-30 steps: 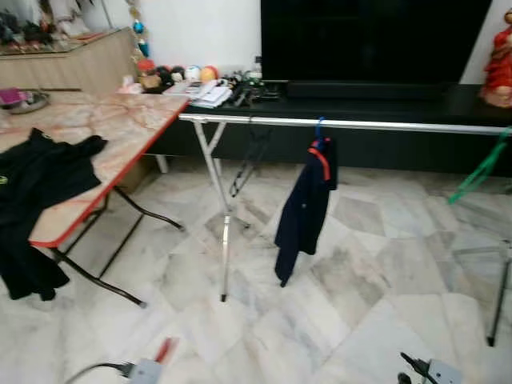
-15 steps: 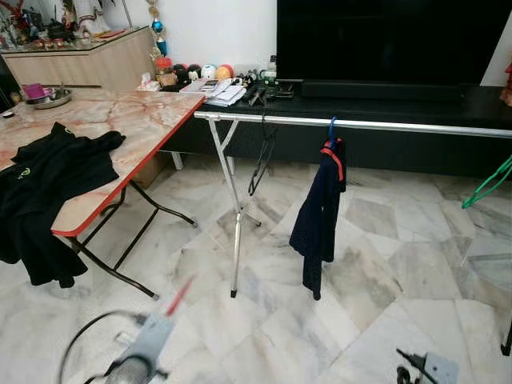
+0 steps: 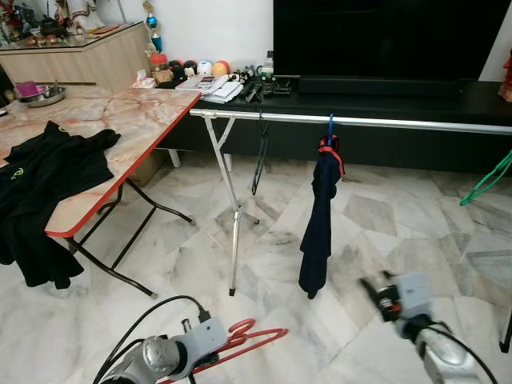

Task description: Hang hanger

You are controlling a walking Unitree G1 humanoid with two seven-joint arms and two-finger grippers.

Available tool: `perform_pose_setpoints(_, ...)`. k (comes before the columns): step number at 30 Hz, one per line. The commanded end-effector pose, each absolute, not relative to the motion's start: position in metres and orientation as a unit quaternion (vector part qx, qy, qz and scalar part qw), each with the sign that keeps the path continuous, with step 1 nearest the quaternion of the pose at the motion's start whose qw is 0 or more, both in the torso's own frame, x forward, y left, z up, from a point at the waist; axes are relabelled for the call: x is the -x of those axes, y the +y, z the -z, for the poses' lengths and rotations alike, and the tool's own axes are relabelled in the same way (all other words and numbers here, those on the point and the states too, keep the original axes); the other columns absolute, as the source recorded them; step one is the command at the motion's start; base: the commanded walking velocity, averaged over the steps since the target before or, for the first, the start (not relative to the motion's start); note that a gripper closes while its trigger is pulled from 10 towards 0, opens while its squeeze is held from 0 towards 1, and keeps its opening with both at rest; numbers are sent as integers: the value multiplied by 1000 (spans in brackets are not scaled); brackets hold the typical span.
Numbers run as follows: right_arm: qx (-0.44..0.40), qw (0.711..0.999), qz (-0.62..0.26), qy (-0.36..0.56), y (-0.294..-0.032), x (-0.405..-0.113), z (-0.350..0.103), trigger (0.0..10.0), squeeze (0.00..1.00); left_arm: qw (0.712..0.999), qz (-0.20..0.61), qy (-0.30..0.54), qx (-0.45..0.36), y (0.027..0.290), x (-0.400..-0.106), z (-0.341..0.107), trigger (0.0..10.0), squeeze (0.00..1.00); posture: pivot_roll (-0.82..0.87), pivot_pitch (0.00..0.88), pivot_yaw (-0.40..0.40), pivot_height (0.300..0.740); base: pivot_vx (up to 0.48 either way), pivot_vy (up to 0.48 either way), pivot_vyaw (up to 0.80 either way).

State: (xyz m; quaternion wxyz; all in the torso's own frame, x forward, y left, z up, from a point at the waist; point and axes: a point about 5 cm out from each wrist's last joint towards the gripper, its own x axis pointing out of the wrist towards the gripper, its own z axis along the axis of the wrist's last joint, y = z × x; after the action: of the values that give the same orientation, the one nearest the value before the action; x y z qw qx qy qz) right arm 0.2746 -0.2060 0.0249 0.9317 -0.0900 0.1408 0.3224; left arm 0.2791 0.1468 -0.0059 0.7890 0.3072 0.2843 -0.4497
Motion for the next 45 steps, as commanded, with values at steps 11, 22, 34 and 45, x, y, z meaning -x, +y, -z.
perform_pose_setpoints(11, 64, 811, -562, 150, -175, -259, -39, 10000, 0, 724, 558, 270, -302, 130, -294, -22, 10000, 0, 3, 13, 68, 740, 0, 0, 0)
perform_pose_setpoints(22, 156, 746, -623, 180, -159, -255, -31, 10000, 0, 696, 618, 234, -281, 98, -304, -45, 10000, 0, 4, 22, 57, 740, 0, 0, 0)
perform_pose_setpoints(34, 215, 768, -583, 156, -162, -266, -33, 10000, 0, 674, 642, 233, -280, 88, -302, -49, 10000, 0, 8, 34, 58, 740, 0, 0, 0)
perform_pose_setpoints(45, 207, 775, -576, 158, -178, -264, -37, 10000, 0, 664, 647, 248, -283, 91, -298, -45, 10000, 0, -9, 40, 63, 740, 0, 0, 0)
